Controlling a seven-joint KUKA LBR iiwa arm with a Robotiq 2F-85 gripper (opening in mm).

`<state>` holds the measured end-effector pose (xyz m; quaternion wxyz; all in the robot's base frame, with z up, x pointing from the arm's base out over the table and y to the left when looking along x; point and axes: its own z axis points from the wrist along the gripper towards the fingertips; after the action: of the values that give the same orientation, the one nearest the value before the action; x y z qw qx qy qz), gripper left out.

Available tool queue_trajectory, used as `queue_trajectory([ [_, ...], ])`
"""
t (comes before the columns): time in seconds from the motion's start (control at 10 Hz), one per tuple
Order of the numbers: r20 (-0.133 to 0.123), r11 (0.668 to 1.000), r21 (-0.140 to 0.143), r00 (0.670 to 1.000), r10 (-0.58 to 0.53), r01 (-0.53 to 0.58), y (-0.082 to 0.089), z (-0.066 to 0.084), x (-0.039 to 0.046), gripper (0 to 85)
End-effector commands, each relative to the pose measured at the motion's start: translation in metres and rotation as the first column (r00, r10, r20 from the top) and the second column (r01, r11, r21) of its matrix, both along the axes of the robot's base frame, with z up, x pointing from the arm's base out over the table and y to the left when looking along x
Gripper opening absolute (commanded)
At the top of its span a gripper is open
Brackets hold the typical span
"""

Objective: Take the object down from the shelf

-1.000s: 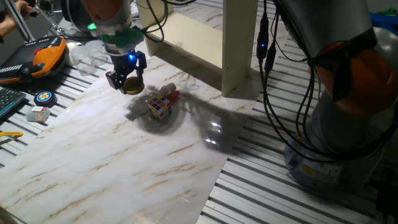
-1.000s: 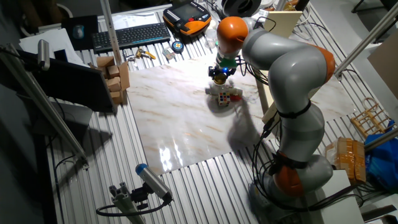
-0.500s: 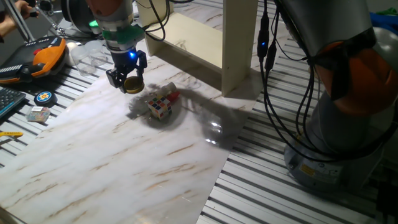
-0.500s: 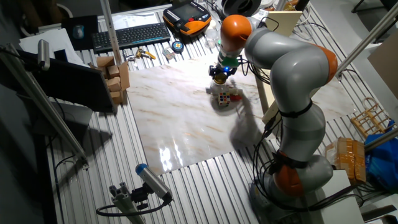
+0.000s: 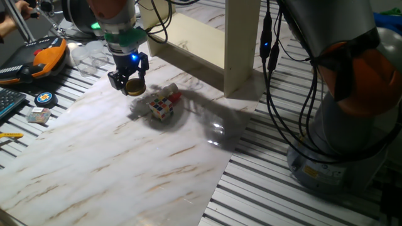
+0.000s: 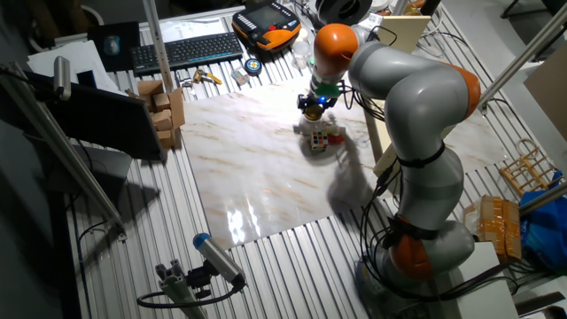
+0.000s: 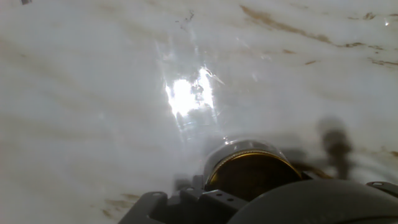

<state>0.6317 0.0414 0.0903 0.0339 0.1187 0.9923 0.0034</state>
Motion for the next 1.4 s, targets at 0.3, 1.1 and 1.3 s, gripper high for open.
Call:
queue_trajectory([
  [0.3, 0.009, 1.0, -0.006, 1.0, 0.004, -0.004, 0.0011, -0.0015, -0.0001, 0.0],
  [1.1, 0.023, 1.0, 0.004, 0.999, -0.027, 0.027, 0.002, -0.0052, -0.0003, 68.0],
  [1.3, 0.023, 1.0, 0.004, 0.999, -0.031, 0.031, 0.002, -0.0055, -0.0002, 68.0],
])
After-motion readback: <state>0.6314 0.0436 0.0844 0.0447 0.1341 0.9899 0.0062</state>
